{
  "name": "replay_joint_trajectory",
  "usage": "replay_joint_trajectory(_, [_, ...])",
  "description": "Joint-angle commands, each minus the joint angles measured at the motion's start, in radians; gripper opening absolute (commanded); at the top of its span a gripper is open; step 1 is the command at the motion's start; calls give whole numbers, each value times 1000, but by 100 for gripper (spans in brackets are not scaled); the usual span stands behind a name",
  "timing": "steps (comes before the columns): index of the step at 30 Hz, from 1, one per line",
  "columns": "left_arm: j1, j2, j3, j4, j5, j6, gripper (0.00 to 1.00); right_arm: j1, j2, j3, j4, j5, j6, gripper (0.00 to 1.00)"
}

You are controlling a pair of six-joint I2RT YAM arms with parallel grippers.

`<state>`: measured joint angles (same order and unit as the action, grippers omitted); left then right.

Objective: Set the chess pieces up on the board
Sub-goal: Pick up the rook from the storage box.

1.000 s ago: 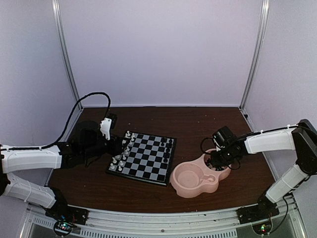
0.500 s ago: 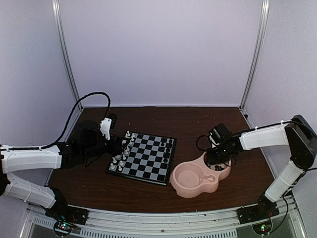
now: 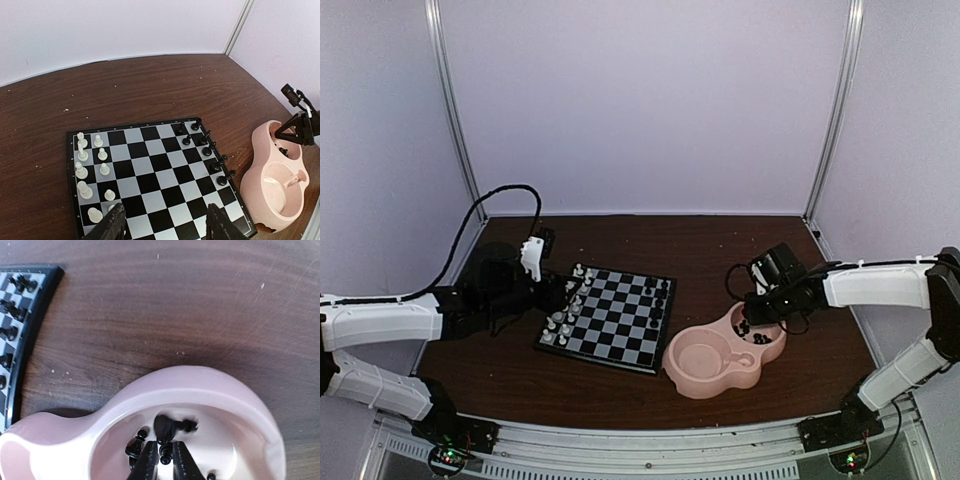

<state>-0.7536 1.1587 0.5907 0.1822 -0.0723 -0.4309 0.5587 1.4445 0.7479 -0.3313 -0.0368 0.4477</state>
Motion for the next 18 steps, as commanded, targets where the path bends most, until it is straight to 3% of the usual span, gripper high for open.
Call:
replay_joint_trajectory(1, [-4, -21, 3, 22, 8, 4, 55, -5, -91, -39, 14, 64, -8, 13])
replay_joint_trajectory(9, [-6, -17, 3, 25, 14, -1, 55, -5, -182, -79, 32, 71, -16, 14])
replay_joint_trajectory(14, [-6, -23, 2, 21, 15, -2, 55, -5, -124, -66, 35, 40, -14, 34])
replay_joint_trajectory(18, [-6, -25, 3, 20, 15, 1, 55, -5, -19, -20, 4, 39, -15, 41])
